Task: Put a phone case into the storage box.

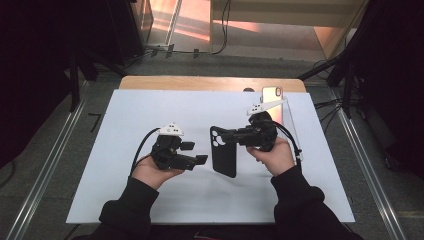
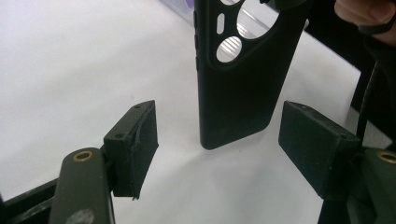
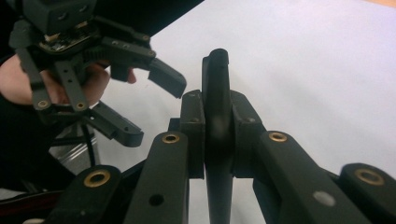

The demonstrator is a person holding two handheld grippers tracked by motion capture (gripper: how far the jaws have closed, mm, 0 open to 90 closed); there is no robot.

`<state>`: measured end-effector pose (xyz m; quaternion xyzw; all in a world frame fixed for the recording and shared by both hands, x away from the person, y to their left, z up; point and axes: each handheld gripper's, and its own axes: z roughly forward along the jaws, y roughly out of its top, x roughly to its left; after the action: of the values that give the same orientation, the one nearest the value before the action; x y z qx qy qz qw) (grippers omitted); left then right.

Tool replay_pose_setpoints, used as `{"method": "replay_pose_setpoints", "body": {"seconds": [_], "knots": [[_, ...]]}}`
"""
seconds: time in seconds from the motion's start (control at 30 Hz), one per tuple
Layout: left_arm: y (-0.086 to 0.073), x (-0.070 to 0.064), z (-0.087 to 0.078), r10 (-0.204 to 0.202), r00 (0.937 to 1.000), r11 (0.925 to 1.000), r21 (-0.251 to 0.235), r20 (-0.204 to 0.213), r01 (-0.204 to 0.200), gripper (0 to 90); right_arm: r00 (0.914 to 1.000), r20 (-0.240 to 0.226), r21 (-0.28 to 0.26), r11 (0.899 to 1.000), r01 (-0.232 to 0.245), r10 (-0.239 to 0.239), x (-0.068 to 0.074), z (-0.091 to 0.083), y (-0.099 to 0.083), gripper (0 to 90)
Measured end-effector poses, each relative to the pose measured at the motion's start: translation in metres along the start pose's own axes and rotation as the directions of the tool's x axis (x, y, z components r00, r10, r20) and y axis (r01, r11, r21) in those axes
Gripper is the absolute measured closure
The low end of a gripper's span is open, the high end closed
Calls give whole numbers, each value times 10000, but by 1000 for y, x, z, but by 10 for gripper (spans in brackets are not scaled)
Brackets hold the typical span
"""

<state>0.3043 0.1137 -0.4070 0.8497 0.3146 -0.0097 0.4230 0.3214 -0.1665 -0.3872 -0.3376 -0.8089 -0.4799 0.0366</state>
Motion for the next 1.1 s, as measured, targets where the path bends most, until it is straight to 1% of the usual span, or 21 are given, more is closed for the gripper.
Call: {"method": "replay_pose_setpoints", "body": {"seconds": [0.1,0.2,0.23,0.27,0.33,0.43,0.5,0.63,0.7,0.73,0.77,0.8,0.87,0.93,0.97,1.0,1.03,1.07,1.1], "knots": [[6,4,-2,-130,9989,9999,101,441,126,282,9997,-233,132,9999,0,3,0,0,-1,769],[11,6,-5,40,9982,9999,-109,593,-34,282,9989,-475,206,9998,71,-62,0,-1,-2,769],[13,7,-6,78,9986,9998,-165,518,-69,281,9986,-526,232,9997,79,-67,0,-2,-2,769],[15,7,-7,157,9986,9997,-174,507,-149,281,9982,-601,231,9997,104,-90,0,-2,-3,769],[20,7,-9,358,9973,9993,-142,648,-350,281,9974,-704,286,9994,183,-163,0,-3,-4,769],[26,7,-8,670,9940,9977,8,862,-673,282,9958,-879,345,9990,277,-246,-1,-4,-5,769],[29,8,-6,834,9918,9965,13,970,-839,282,9943,-1008,299,9989,368,-336,-2,-4,-6,769],[35,10,-3,1049,9853,9945,-74,1349,-1049,284,9922,-1178,236,9987,448,-418,-2,-4,-5,770],[37,10,0,1283,9791,9916,-59,1579,-1290,304,9909,-1266,244,9985,481,-447,-1,-4,-5,770],[38,9,1,1420,9763,9896,-20,1633,-1436,304,9902,-1309,230,9984,511,-476,-1,-3,-5,769],[39,9,3,1593,9723,9869,-39,1713,-1611,304,9890,-1403,209,9986,495,-461,-1,-3,-5,769],[39,8,4,1665,9697,9856,-25,1786,-1688,306,9876,-1512,175,9988,464,-432,-1,-3,-5,770],[38,8,8,1851,9647,9819,51,1871,-1894,323,9864,-1582,145,9988,477,-448,-1,-2,-4,769],[36,7,12,2211,9594,9740,97,1750,-2262,336,9859,-1596,156,9984,538,-506,0,-2,-4,769],[35,6,13,2303,9576,9714,183,1728,-2369,366,9858,-1603,173,9984,539,-504,1,-1,-4,769],[35,7,15,2281,9586,9713,285,1706,-2362,366,9851,-1634,167,9983,563,-528,1,-1,-4,770],[35,7,17,2182,9597,9733,321,1771,-2272,374,9842,-1687,183,9981,582,-543,1,0,-4,769],[34,8,18,2098,9593,9753,293,1891,-2191,402,9836,-1717,208,9980,593,-549,2,0,-4,770],[33,8,19,2041,9589,9769,230,1972,-2127,409,9824,-1795,215,9981,569,-522,2,1,-4,770]]}}
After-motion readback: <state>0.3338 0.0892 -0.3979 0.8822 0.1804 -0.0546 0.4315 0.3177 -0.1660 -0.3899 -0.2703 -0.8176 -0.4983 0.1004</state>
